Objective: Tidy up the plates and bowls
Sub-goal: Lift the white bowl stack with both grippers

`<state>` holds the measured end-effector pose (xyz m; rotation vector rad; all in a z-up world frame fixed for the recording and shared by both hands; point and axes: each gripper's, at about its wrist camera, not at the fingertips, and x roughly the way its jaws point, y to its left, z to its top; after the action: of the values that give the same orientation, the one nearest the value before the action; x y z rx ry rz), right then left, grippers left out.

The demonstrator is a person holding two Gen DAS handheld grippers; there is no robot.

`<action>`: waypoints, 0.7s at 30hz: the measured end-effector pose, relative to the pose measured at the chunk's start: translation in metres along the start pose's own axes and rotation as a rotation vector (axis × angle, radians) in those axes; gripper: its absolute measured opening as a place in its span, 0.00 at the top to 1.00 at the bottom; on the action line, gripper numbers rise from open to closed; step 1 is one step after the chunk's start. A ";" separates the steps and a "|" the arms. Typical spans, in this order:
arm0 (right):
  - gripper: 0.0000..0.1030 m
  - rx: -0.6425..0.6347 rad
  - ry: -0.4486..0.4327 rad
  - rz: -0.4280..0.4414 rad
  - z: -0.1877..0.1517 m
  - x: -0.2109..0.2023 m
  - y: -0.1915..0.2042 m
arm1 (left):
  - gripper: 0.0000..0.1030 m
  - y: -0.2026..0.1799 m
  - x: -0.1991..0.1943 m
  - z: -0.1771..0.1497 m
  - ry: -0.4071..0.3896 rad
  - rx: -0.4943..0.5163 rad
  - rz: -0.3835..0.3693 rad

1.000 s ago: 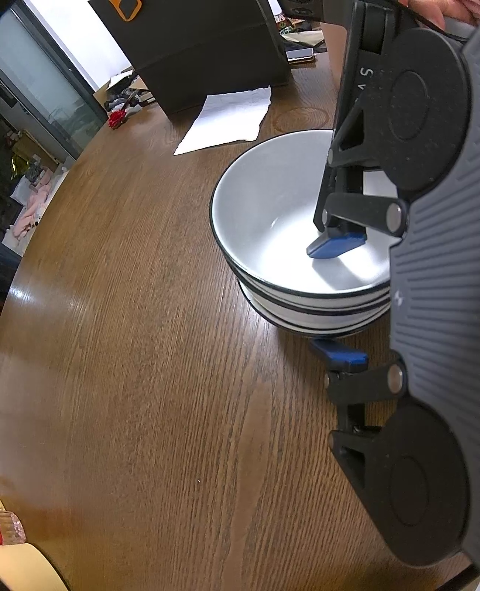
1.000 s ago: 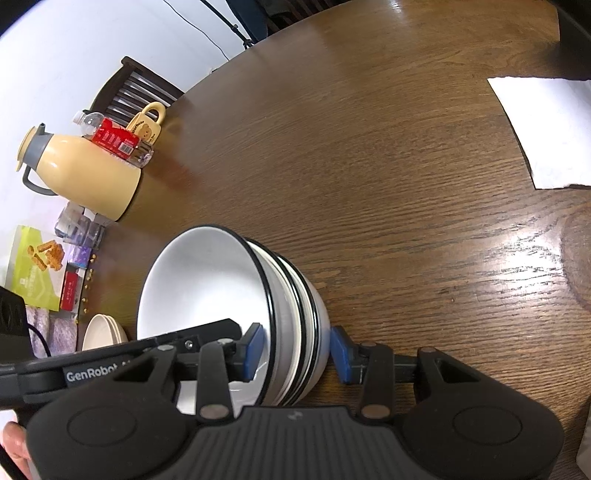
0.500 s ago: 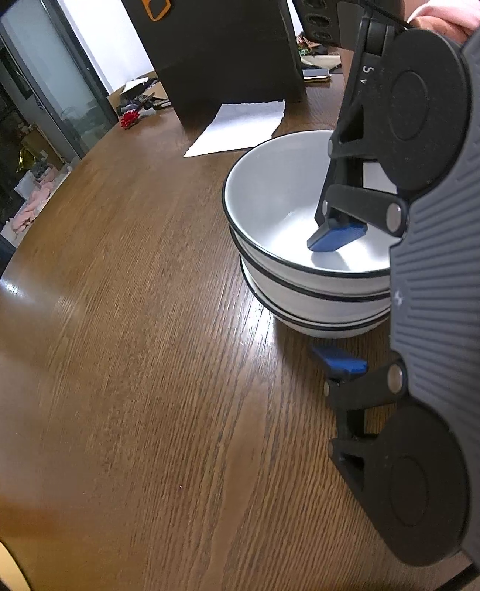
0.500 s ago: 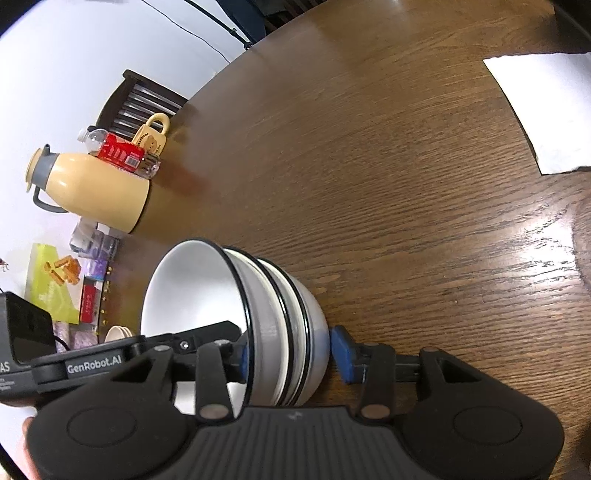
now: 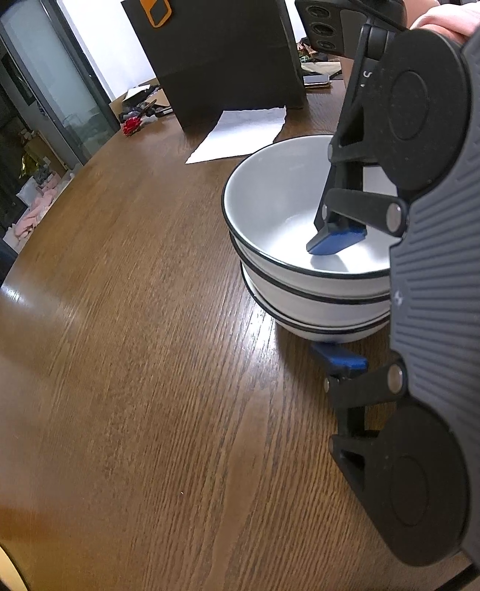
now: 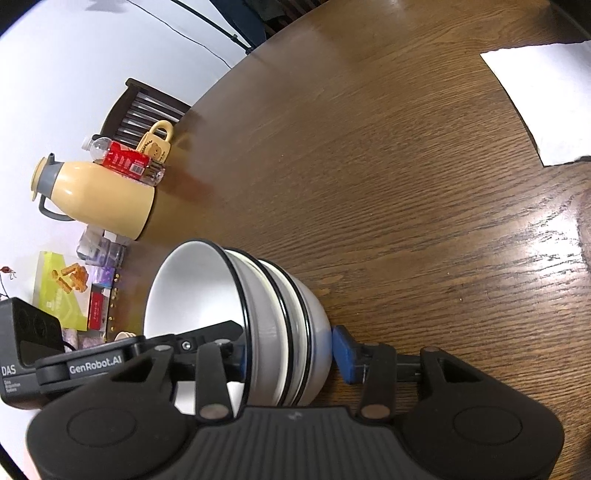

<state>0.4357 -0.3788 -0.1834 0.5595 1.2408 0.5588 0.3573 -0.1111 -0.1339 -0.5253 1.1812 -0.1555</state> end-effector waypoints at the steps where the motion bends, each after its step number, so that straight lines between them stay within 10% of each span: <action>1: 0.60 -0.001 -0.002 0.000 0.000 0.000 0.000 | 0.49 0.000 0.000 0.000 -0.001 0.002 0.001; 21: 0.60 -0.031 -0.037 -0.005 -0.004 -0.005 0.010 | 0.49 0.001 -0.009 -0.002 -0.038 0.032 -0.011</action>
<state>0.4297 -0.3749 -0.1741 0.5386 1.1962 0.5605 0.3518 -0.1075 -0.1276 -0.5043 1.1372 -0.1726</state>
